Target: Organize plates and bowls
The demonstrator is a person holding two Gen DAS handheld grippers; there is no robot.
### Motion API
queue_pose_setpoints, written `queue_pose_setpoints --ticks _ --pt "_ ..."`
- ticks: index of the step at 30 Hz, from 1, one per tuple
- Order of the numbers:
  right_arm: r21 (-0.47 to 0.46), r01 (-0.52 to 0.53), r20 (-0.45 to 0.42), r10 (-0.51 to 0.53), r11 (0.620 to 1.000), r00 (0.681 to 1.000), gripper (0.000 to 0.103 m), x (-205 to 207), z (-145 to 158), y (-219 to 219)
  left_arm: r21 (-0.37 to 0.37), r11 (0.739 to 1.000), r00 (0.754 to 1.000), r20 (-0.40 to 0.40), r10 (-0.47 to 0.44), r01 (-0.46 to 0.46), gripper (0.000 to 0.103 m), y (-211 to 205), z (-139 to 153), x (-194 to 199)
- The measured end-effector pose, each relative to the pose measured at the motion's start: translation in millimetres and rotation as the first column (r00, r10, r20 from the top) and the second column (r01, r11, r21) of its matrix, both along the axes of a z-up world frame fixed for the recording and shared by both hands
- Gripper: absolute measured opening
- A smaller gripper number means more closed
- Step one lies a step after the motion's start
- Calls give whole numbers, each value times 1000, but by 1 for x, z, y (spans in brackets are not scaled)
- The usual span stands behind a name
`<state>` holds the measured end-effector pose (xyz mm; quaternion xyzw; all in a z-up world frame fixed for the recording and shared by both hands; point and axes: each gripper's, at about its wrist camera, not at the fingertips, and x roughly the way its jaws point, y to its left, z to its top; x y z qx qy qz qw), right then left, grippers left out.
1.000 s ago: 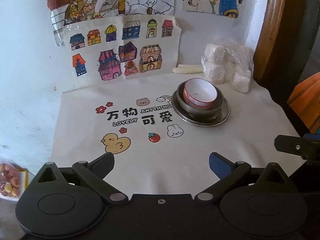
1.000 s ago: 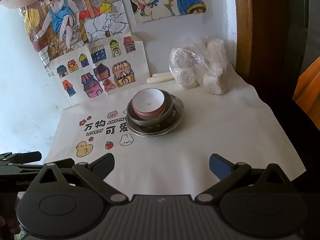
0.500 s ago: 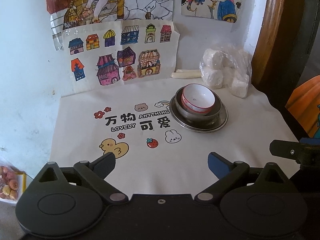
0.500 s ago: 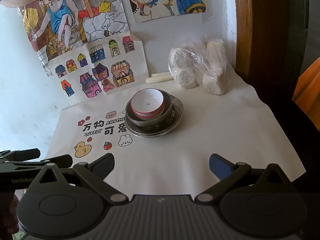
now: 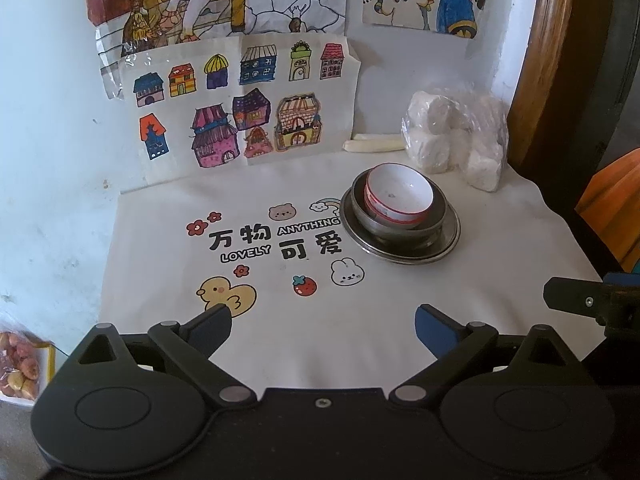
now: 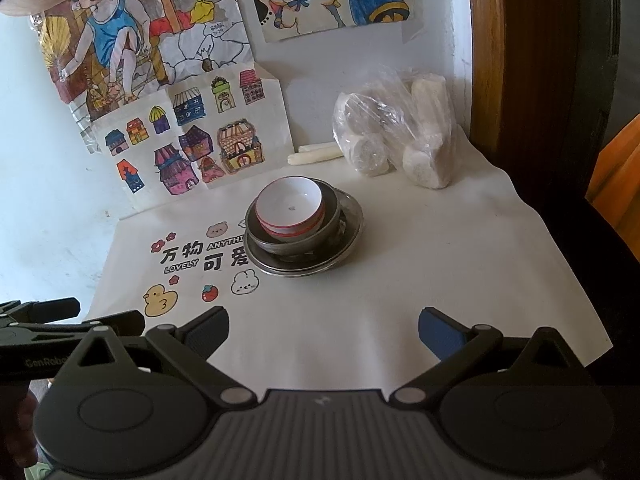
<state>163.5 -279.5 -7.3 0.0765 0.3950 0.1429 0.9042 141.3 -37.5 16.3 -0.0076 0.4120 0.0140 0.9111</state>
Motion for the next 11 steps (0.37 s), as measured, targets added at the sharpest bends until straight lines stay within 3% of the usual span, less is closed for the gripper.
queue_pose_setpoints --ticks 11 --pt "-2 14 -23 -14 1000 1000 103 12 -6 -8 -15 1000 1000 -7 -24 24 99 -9 -4 13"
